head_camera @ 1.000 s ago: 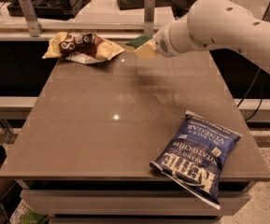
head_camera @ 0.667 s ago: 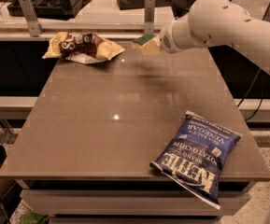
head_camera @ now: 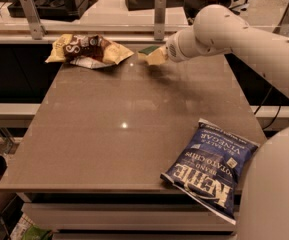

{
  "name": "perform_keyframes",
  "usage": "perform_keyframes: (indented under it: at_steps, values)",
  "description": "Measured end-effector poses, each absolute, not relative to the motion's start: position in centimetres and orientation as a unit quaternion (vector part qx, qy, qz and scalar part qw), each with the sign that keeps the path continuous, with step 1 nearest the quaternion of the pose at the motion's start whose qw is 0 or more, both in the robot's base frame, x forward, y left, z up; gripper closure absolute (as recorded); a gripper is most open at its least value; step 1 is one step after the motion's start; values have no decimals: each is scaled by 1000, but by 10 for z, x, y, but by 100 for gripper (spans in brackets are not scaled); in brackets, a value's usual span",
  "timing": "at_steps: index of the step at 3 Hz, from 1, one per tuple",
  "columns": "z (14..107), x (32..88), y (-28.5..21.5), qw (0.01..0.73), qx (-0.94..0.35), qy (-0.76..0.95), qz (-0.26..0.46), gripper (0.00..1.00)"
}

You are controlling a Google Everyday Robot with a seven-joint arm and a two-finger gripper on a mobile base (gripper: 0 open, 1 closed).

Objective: Move sponge near brown chip bag

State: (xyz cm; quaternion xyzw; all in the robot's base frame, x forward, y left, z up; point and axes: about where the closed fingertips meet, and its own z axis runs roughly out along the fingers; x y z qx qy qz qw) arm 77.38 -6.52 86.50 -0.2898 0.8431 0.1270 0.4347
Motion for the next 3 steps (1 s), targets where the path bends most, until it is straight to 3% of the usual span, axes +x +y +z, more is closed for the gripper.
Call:
perform_keyframes:
  at_steps: [1, 3]
  values:
    - [853, 777, -47, 424, -305, 839, 150, 84]
    - [850, 777, -43, 422, -308, 839, 151, 36]
